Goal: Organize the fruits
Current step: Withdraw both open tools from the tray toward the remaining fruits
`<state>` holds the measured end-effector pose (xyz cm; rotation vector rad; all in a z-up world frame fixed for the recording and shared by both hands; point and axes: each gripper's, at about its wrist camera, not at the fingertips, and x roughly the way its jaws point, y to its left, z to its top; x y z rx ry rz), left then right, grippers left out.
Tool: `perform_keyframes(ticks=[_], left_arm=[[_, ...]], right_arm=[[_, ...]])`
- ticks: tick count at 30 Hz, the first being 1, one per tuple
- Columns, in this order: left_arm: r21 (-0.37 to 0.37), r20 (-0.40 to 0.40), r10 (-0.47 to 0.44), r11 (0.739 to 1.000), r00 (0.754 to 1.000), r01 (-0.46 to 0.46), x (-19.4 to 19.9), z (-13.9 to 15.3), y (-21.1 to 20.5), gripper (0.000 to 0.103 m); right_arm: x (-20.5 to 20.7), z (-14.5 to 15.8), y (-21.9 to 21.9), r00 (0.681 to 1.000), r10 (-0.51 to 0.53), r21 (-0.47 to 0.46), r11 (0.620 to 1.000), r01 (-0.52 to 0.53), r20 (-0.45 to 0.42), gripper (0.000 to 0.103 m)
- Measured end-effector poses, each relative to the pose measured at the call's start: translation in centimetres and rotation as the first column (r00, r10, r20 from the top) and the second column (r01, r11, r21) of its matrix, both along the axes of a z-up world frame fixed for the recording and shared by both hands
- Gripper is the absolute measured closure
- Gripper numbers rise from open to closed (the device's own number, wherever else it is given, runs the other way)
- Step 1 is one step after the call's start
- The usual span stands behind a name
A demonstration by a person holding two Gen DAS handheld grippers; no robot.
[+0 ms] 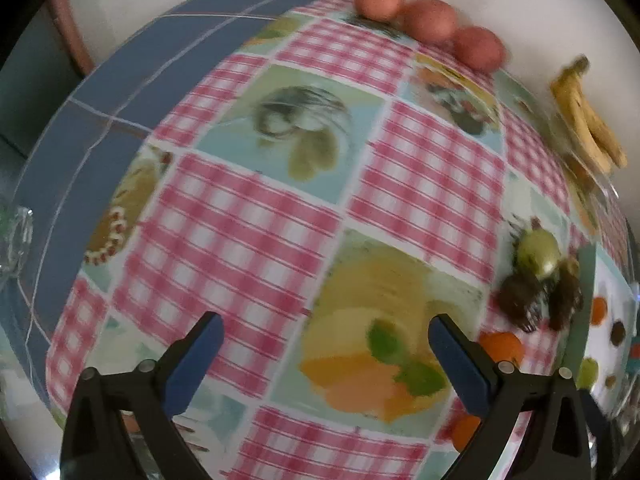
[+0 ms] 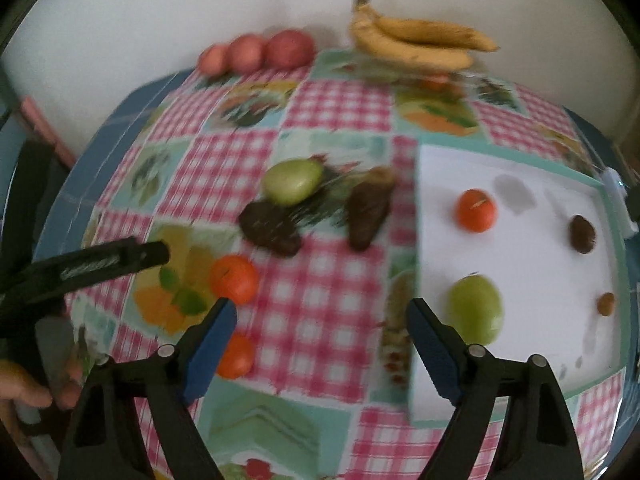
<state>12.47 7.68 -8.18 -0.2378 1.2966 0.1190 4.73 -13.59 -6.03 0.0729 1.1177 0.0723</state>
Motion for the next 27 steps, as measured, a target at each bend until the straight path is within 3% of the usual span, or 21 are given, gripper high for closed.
perform_keyframes(ticks=[11,17,22,24,26,27], left_arm=[[-0.023,-0.005,0.056,0.998,0.998,-0.056,-0.1,0.2,3.0,0.000],[-0.021,-0.005,0.041,0.999,0.999,-0.041,0.5,0.0,2.7,0.000],[-0.033,-0.006,0.025,0.999,1.000,-0.025,1.0,-0.1,1.8,0.000],[-0.040,-0.005,0.014,0.999,1.000,-0.014,1.1,-0.2,1.4,0.000],[-0.050,-0.002,0.001,0.999,1.000,-0.001,1.3,-0.1,0.9,0.000],[-0.051,-0.001,-0.002,0.999,1.000,0.002,1.3,-0.1,0.7,0.000]], right_arm=[[-0.3,-3.6,5.2,0.981,0.161,-0.056,0.984,-0.168,-0.106,0.016],[-0.5,-5.7,6.2,0.969,0.181,-0.114,0.973,-0.201,-0.166,0.016],[-0.6,-6.1,6.9,0.969,0.188,-0.123,0.970,-0.209,-0.160,0.016],[-0.7,-6.1,7.0,0.969,0.189,-0.115,0.971,-0.208,-0.158,0.019],[-0.9,-5.7,7.0,0.971,0.193,-0.118,0.970,-0.210,-0.142,0.036],[-1.0,-5.5,6.9,0.972,0.193,-0.115,0.971,-0.209,-0.137,0.039]])
